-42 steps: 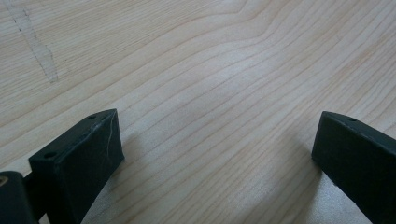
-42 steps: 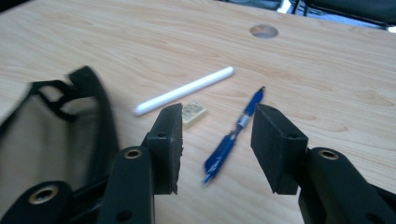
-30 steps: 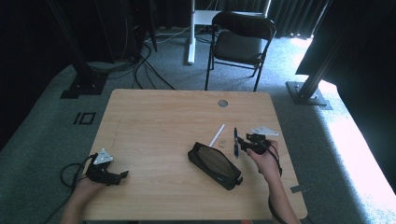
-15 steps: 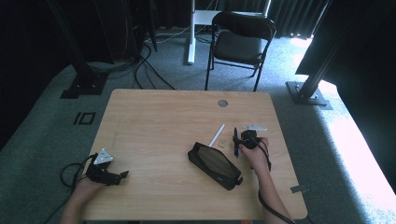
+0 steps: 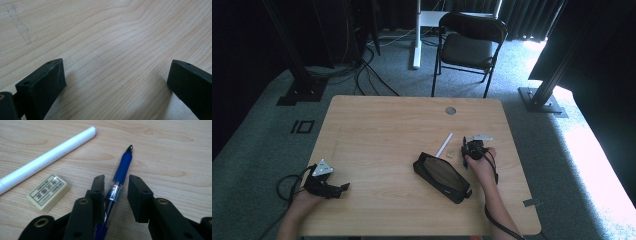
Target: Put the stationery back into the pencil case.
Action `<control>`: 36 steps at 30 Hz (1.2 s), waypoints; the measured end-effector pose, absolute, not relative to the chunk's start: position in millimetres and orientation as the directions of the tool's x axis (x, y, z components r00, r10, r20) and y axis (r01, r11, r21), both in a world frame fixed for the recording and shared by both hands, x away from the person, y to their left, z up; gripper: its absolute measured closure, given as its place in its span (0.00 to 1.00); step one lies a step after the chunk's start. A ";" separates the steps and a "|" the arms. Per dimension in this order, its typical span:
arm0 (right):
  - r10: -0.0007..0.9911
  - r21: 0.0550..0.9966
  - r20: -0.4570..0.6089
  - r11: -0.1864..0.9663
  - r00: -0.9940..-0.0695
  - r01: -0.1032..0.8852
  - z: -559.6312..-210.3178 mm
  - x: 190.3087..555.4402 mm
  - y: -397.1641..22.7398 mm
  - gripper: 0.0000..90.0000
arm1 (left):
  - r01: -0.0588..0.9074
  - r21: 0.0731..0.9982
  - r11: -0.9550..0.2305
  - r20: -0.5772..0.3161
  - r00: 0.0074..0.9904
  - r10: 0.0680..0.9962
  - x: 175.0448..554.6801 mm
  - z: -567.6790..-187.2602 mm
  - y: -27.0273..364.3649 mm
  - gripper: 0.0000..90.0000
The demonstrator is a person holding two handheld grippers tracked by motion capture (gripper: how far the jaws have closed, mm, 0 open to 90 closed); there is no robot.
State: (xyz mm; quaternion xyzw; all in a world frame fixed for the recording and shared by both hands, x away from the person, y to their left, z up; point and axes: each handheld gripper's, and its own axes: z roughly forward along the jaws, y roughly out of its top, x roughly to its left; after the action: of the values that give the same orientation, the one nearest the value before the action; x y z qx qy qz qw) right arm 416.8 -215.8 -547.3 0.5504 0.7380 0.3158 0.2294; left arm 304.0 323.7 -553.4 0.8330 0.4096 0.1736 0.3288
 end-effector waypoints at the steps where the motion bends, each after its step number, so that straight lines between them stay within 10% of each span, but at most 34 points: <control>1: 0.958 0.716 0.011 0.191 -0.285 0.671 -547.0 416.7 -216.5 0.76 | 0.568 0.690 -0.448 0.020 0.604 0.797 304.0 -553.4 323.7 0.02; 36: 0.919 0.759 0.135 0.145 -0.371 0.634 -483.5 395.4 -233.9 0.88 | 0.568 0.690 -0.448 0.020 0.604 0.797 304.1 -553.4 323.7 0.02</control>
State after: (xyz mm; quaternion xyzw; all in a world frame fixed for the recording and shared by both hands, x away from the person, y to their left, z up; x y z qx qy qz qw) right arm 395.4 -233.9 -483.5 0.5295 0.7335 0.3838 0.1853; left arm 304.1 323.7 -553.4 0.8331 0.4096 0.1736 0.3287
